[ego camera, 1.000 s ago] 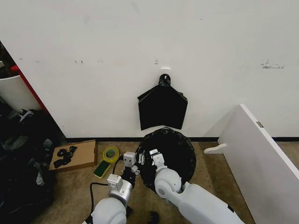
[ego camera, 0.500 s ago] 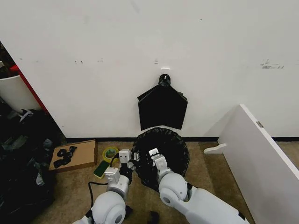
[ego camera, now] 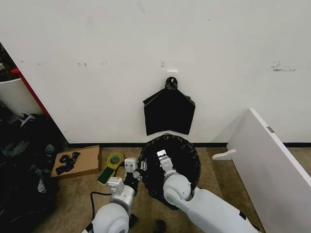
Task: Place the garbage bag over the trash bin.
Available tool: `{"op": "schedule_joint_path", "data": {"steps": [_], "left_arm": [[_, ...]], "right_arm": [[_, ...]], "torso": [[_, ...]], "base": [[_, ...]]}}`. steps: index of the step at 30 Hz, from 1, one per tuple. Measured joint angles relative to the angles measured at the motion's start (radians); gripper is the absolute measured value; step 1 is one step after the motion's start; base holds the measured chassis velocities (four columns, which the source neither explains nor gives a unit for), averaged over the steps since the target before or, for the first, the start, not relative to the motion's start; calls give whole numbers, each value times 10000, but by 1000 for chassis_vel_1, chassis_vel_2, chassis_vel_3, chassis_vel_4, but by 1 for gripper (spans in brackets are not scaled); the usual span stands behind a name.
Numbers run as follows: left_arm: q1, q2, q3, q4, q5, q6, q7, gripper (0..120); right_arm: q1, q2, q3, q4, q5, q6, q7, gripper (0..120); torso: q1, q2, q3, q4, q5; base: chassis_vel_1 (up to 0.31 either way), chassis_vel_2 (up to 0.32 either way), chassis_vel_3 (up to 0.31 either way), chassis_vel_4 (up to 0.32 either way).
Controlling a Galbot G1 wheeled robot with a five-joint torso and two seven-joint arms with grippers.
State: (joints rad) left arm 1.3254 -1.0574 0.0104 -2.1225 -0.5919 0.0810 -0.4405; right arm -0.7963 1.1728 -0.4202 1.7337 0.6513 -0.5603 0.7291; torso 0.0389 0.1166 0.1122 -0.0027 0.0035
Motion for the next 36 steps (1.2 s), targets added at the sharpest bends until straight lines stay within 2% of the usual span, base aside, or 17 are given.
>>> {"op": "schedule_joint_path", "data": {"steps": [7, 16, 20, 24, 31, 36], "left_arm": [[-67, -29, 75, 226, 420, -232, 149, 3], [134, 116, 165, 24, 736, -408, 432, 3], [161, 131, 135, 4, 780, -424, 441, 3], [115, 107, 119, 100, 805, -439, 429, 3], [34, -74, 70, 295, 459, -351, 133, 3], [-198, -246, -39, 805, -643, 14, -388, 3]], "right_arm": [[-84, -238, -25, 858, 745, -330, 315, 0], [134, 42, 4, -176, 800, -335, 336, 0], [153, 3, 26, -190, 796, -329, 334, 0], [33, -152, -5, 253, 815, -374, 360, 0], [-475, -702, 142, 1802, 696, -652, 63, 0], [-1104, -1820, 475, 3814, 209, -1030, -944, 0]], "torso": [[0, 0, 0, 1, 0], [0, 0, 0, 1, 1], [0, 0, 0, 2, 1], [0, 0, 0, 1, 1], [0, 0, 0, 1, 2], [-1, 0, -1, -1, 1]], "base": [[0, 0, 0, 0], [0, 0, 0, 0], [0, 0, 0, 0], [0, 0, 0, 0], [0, 0, 0, 0], [0, 0, 0, 0]]}}
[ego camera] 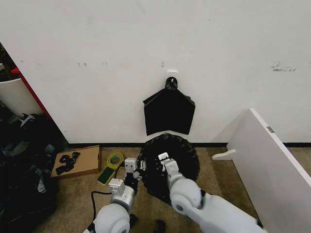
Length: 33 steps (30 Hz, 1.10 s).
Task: Place the garbage bag over the trash bin.
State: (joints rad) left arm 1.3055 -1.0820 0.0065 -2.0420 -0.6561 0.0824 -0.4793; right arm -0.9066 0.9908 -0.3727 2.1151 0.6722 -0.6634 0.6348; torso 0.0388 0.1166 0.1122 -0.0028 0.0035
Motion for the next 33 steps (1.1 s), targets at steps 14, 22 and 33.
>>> {"op": "schedule_joint_path", "data": {"steps": [14, 22, 33], "left_arm": [[-348, -747, -898, 1504, -2080, 319, -235, 3], [-535, -810, -755, 2114, -2421, 466, -208, 3], [-1163, -1182, -580, 2913, -3015, 488, 247, 39]], "right_arm": [[-2894, 345, 3085, 687, -3715, 4152, -1894, 10], [-5370, 1654, 5485, 950, -5359, 5714, -2777, 36], [-6259, 2324, 6054, 1571, -5610, 5877, -2789, 81]], "torso": [[0, 0, 0, 2, 2], [0, 0, 0, -2, -2], [0, 0, 1, 3, -2]], "base": [[0, 0, 0, 0], [0, 0, 0, 0], [0, 0, 0, 0]]}}
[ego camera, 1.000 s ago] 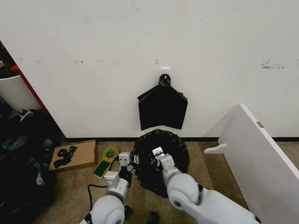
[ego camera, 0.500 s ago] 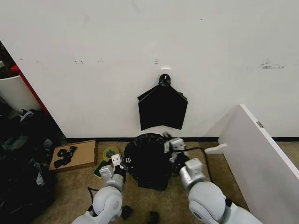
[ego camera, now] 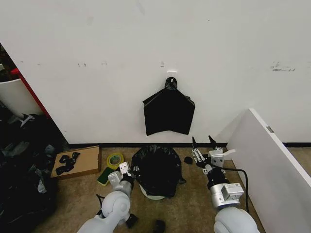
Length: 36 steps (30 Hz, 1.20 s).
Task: Place the garbage bag over the trash bin.
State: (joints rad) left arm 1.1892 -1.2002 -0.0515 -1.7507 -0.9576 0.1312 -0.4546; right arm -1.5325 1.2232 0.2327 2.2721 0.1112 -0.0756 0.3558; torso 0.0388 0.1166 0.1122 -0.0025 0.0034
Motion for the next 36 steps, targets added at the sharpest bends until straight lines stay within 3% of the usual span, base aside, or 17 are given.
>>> {"op": "schedule_joint_path", "data": {"steps": [7, 12, 15, 17, 24, 26, 32, 36], "left_arm": [[301, 203, -170, -767, -6, 133, 39, 65], [522, 413, -356, -1214, 88, 180, 16, 79], [779, 553, -377, -1686, 697, 151, 55, 94], [867, 586, -377, -1811, 1040, 69, 97, 97], [2360, 605, -595, -2491, 5885, -1904, 315, 100], [2455, 595, -611, -2518, 6086, -2030, 315, 100], [4323, 319, -1833, -2923, 8919, -4078, 481, 100], [5321, 3, -2680, -3358, 9223, -4880, 771, 100]], "right_arm": [[34, 222, -157, -62, -75, -138, 30, 100], [29, 315, -229, -145, -106, -154, 52, 100], [32, 471, -218, -207, -80, -68, 47, 100], [37, 522, -189, -253, -85, 21, 25, 100], [-355, 932, 470, -997, -650, 1739, -328, 100], [-407, 935, 517, -1031, -645, 1862, -381, 100], [-1431, 1091, 1487, -1513, 126, 3998, -1640, 100], [-2113, 1270, 1966, -1609, 195, 4990, -2100, 100]], "torso": [[0, 0, 0, -2, 0], [0, 0, 0, -1, 2], [0, 0, 0, -1, 0], [0, 0, 0, -2, 1], [0, 0, -1, -2, 0], [0, 0, -1, -2, 0], [0, 1, -1, 0, 1], [-1, 1, -2, -2, 1]], "base": [[0, 0, 0, 0], [0, 0, 0, 0], [0, 0, 0, 0], [0, 0, 0, 0], [0, 0, 0, 0], [0, 0, 0, 0], [0, 0, 0, 0], [0, 0, 0, 0]]}}
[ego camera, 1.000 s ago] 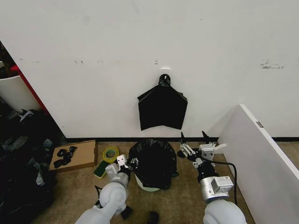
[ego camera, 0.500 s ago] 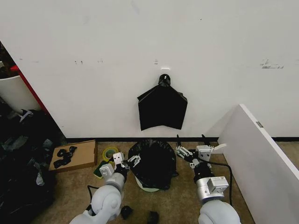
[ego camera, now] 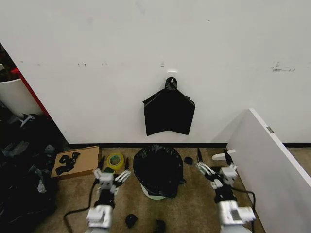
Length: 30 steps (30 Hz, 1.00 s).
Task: Place the garbage bag over the trash bin.
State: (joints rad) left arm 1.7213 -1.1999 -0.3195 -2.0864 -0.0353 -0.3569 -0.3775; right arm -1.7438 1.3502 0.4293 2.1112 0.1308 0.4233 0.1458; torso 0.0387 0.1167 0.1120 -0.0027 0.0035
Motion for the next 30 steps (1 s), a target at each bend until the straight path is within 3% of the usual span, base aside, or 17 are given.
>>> {"op": "schedule_joint_path", "data": {"steps": [3, 10, 30], "left_arm": [[845, -325, -670, -441, 79, -734, 327, 100], [1894, -804, -1182, -827, 377, -1662, 530, 100], [1762, -935, -763, -826, 732, -1560, 421, 100]], "right_arm": [[-490, 262, 305, -28, -224, 591, -202, 100], [-1034, 570, 496, 111, -704, 923, -219, 100], [-1137, 893, 255, 558, -1152, 692, -182, 100]], "torso": [[0, 0, 0, 1, 0], [0, 0, 1, 1, 0], [1, -1, 2, 1, 0]], "base": [[0, 0, 0, 0], [0, 0, 0, 0], [0, 0, 0, 0]]}}
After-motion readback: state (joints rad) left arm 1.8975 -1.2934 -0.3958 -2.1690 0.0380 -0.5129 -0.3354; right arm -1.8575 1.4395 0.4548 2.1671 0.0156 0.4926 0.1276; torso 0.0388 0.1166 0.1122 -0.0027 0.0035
